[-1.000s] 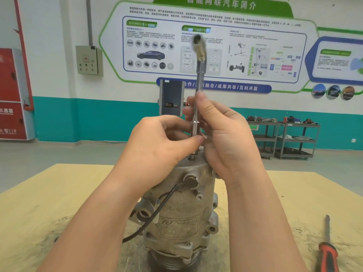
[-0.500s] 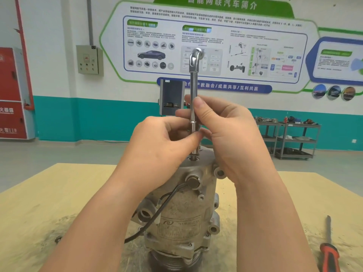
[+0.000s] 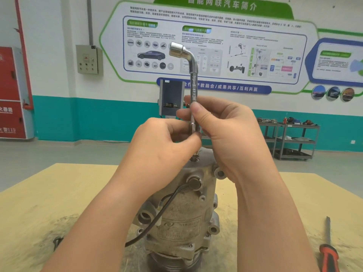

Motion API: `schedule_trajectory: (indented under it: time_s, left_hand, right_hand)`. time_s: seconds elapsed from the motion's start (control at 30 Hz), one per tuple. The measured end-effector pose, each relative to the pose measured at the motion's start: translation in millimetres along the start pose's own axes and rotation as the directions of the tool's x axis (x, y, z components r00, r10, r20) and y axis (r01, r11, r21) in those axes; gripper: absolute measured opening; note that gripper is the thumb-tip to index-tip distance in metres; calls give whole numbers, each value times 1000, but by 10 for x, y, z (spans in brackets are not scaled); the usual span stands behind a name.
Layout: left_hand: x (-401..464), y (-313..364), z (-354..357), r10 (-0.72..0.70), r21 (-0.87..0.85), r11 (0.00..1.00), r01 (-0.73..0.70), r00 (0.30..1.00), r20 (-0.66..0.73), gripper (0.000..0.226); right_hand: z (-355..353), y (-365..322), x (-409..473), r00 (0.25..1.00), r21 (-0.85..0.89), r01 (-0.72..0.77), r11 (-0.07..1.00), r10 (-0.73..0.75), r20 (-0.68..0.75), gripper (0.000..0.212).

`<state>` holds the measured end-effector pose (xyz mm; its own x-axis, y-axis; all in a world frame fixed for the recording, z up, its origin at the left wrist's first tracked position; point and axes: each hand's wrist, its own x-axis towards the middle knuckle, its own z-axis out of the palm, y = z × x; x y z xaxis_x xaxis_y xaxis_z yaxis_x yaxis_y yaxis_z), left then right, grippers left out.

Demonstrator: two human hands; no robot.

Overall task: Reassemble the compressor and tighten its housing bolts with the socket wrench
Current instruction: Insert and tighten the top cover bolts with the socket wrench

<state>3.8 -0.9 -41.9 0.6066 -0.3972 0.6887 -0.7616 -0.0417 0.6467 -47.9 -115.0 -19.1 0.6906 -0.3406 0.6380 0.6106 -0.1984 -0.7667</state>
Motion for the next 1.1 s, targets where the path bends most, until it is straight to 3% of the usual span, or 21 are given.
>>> schedule_trajectory:
  time_s: [0.1, 0.2, 0.4, 0.5, 0.63, 0.77, 0.9, 1.1]
  left_hand:
    - [-12, 16, 10, -5, -8, 1000, 5, 1000, 13, 18]
    - [-14, 14, 21, -7, -33, 999, 4, 997, -76, 15]
    - [-26, 11, -14, -4, -23, 1000, 4, 1000, -12, 11]
    - [-24, 30, -10, -32, -41, 999, 32, 999, 14, 13]
    - [-26, 33, 11, -37, -47, 998, 34, 997, -61, 16]
    - [-27, 32, -27, -17, -2, 1000, 17, 1000, 22, 10]
    - [-41, 51, -48, -10, -1, 1000, 10, 997, 73, 13]
    - [-50, 141, 8, 37, 137, 990, -20, 991, -128, 26]
  right_hand:
    - [17, 14, -5, 997, -2, 10, 1000, -10, -79, 17]
    - [32, 25, -1, 990, -39, 15, 999, -20, -137, 18]
    - [-4, -27, -27, 998, -50, 28, 998, -25, 59, 14]
    - [9, -21, -25, 999, -1, 36, 999, -36, -20, 7]
    - [64, 27, -10, 989, -79, 43, 996, -54, -140, 19]
    - [74, -6, -16, 1000, -77, -11, 997, 10, -16, 11]
    - [65, -23, -15, 998, -42, -28, 999, 30, 47, 18]
    - [-66, 35, 2, 999, -62, -20, 998, 22, 32, 15]
